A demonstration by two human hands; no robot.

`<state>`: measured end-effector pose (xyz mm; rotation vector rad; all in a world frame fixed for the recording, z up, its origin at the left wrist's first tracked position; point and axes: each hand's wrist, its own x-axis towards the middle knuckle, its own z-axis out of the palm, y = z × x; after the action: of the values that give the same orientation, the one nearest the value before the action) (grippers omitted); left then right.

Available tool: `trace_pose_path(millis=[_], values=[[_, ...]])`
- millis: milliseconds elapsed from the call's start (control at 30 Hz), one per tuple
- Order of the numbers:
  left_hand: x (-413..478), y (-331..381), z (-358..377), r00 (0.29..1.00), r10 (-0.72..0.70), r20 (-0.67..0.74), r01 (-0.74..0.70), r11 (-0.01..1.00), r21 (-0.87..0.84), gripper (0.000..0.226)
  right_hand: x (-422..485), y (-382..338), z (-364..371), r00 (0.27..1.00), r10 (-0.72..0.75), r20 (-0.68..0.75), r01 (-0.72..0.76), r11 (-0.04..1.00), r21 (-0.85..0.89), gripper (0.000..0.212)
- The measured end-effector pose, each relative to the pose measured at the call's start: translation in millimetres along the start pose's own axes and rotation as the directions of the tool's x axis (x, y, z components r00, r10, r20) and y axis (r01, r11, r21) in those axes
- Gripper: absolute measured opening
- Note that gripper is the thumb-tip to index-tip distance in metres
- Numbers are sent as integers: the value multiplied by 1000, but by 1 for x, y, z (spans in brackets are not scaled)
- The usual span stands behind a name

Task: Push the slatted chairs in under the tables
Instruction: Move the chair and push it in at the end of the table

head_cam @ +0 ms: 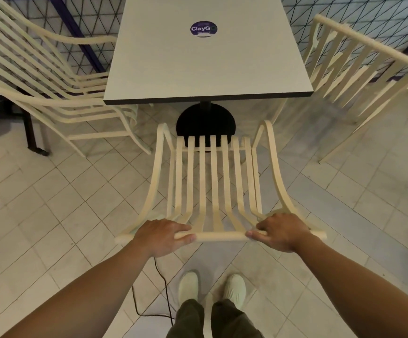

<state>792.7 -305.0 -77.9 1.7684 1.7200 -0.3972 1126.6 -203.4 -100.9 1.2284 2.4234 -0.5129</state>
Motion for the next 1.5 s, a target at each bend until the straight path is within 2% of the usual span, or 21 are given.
trace_pose_path(millis=[67,200,433,733,1033,1400,1500], values=[[-3,-1,3,998,-64,-24,63,997,-37,91,-8,1,0,996,87,-29,-85,995,59,109],[-3,2,8,980,-160,-114,161,987,-6,116,-19,4,3,980,178,-92,-173,983,54,111],[-2,3,13,971,-145,-188,156,987,45,128,-15,5,0,980,179,-92,-171,982,84,107],[-5,5,14,971,-135,-200,149,987,58,130,-20,3,-4,983,140,-118,-133,989,68,103],[-19,6,22,967,-121,-225,138,989,62,134,-27,-3,4,984,129,-123,-120,990,75,114],[-23,5,28,964,-118,-239,138,988,69,127,-35,-8,12,983,139,-116,-126,986,108,106],[-26,8,31,965,-124,-229,142,988,67,129,-35,-6,14,981,130,-143,-115,988,106,115]])
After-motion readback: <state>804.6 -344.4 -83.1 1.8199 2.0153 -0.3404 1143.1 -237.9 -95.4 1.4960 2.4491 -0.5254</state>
